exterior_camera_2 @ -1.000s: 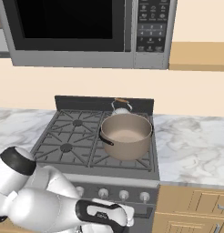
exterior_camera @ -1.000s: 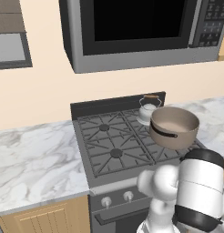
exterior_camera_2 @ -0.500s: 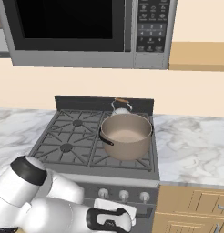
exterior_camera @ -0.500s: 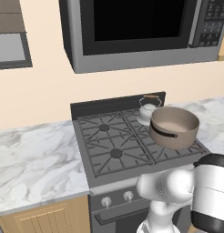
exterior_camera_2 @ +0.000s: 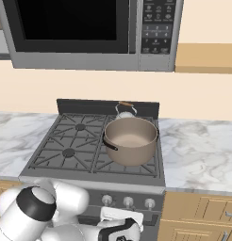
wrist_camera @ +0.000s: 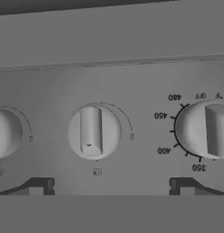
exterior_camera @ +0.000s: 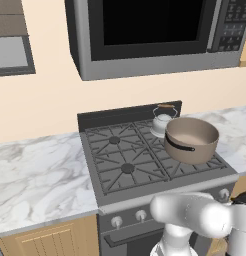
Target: Pick the kettle from the cabinet and place it on a stove burner. Then pick the pot from the counter and place it on another stove burner. Finally, turn both burners on.
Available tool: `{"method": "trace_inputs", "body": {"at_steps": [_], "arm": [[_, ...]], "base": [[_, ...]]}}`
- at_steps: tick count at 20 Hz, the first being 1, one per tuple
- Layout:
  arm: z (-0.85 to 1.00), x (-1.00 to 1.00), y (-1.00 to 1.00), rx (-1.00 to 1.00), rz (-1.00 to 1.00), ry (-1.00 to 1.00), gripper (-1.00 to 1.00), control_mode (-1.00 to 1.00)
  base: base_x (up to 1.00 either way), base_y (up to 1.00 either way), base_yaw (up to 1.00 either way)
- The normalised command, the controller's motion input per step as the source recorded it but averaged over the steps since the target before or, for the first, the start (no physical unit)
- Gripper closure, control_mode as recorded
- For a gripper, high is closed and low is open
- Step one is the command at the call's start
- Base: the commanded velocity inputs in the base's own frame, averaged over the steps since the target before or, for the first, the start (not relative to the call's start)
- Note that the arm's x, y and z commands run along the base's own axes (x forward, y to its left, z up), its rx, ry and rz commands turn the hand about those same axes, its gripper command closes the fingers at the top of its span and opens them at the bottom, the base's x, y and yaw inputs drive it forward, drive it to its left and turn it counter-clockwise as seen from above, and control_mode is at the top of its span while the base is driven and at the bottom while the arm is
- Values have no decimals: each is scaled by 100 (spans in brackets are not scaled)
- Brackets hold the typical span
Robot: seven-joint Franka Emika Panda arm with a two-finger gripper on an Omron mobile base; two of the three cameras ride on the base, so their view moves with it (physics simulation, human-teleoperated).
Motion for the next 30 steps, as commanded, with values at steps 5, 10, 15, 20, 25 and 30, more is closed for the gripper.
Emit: {"method": "trace_inputs", "body": {"at_steps": [5, 10, 15, 20, 25, 30], "arm": [[-17, 5, -16, -1, 0, 0, -100, -100], [-1, 17, -1, 0, 0, 0, -100, -100], [-1, 15, 0, 0, 1, 0, -100, -100], [0, 8, 0, 0, 1, -2, -100, -100], [0, 3, 0, 0, 1, -2, -100, -100], [0, 3, 0, 0, 2, -1, -100, -100]], "base": [[0, 0, 0], [0, 0, 0], [0, 0, 0], [0, 0, 0], [0, 0, 0], [0, 0, 0]]}}
